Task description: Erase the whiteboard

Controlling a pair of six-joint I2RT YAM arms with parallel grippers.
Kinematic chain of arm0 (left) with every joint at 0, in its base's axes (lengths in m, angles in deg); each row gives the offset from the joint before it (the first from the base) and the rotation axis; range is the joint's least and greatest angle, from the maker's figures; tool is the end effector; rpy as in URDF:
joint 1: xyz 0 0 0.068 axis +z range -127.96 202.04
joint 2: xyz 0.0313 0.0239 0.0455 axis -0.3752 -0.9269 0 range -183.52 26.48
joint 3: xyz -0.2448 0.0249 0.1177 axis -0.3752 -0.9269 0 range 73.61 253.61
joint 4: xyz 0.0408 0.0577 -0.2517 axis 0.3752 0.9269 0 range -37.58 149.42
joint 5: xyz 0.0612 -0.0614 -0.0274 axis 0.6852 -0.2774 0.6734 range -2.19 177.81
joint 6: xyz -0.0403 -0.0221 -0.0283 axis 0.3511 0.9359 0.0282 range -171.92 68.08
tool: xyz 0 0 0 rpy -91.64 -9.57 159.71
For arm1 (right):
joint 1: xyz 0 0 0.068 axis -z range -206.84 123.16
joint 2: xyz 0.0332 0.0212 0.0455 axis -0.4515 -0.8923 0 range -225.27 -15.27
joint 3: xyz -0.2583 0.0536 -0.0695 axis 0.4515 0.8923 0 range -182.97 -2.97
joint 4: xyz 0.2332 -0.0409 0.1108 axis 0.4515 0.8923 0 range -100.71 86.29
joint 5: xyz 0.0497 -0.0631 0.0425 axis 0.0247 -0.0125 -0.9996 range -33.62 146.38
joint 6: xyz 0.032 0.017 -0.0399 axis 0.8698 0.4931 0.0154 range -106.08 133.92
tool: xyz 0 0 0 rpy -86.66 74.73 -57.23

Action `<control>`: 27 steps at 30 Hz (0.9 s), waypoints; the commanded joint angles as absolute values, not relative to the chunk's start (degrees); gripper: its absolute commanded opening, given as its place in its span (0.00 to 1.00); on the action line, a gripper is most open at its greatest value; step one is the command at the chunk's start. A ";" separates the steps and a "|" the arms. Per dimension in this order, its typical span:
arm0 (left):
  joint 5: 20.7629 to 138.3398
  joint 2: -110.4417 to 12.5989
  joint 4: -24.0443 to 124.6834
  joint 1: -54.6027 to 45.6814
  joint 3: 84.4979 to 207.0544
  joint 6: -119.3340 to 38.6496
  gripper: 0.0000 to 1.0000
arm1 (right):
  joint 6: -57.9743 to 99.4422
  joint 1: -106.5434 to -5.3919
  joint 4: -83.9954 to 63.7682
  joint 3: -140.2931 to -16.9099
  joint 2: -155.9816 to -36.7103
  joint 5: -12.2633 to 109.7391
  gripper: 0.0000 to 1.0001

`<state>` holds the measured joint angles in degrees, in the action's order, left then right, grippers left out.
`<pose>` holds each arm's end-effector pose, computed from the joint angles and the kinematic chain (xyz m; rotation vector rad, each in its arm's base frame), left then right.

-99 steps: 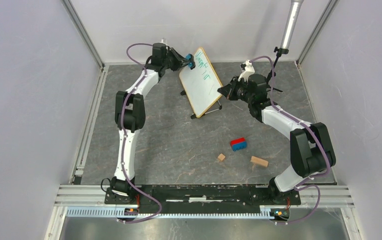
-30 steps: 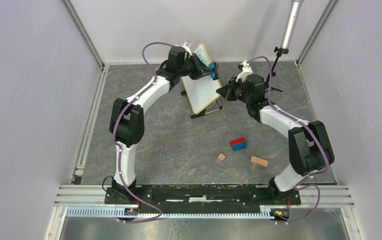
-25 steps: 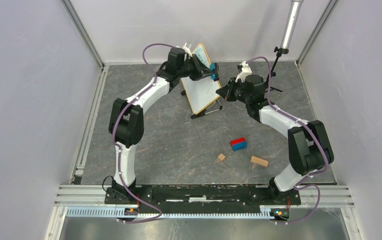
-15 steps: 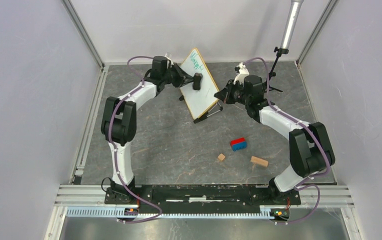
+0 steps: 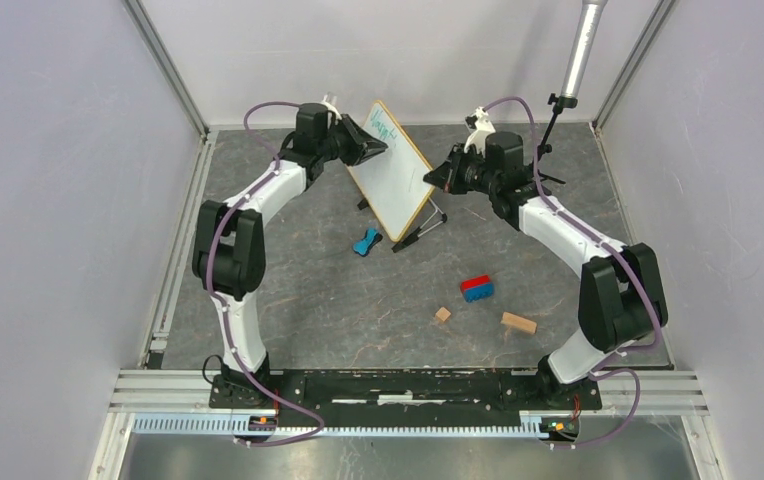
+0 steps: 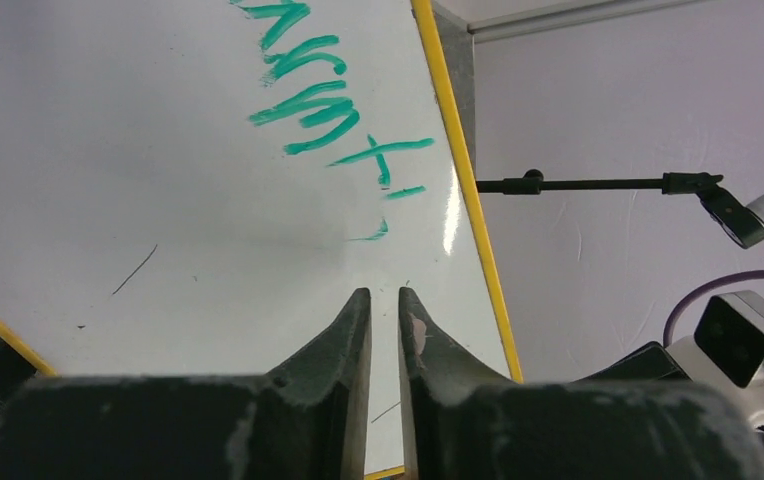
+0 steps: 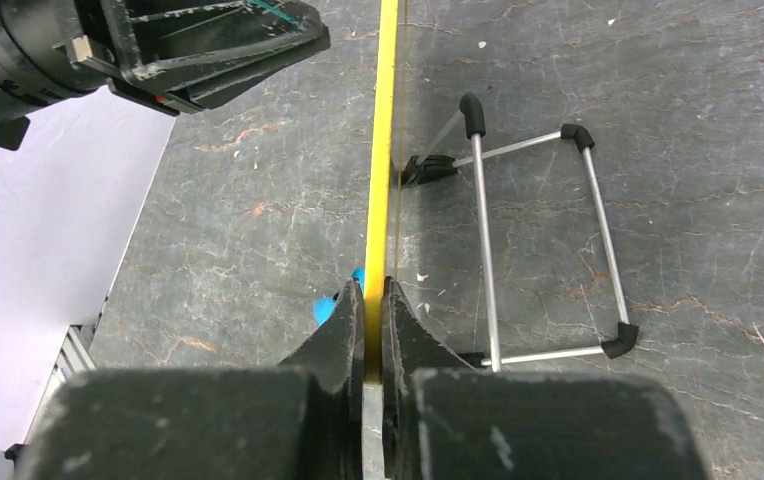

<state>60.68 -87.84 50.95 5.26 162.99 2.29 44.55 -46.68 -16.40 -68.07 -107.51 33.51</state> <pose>0.4483 -0.1522 0.2630 -0.3653 2.1316 -1.2333 0.3482 0.1403 0.2799 -0.0874 2.0386 0.9571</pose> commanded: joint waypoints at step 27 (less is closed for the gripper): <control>70.51 -73.75 75.65 1.70 147.02 -19.37 0.80 | 37.35 -36.94 -15.61 -62.55 -98.68 22.37 0.00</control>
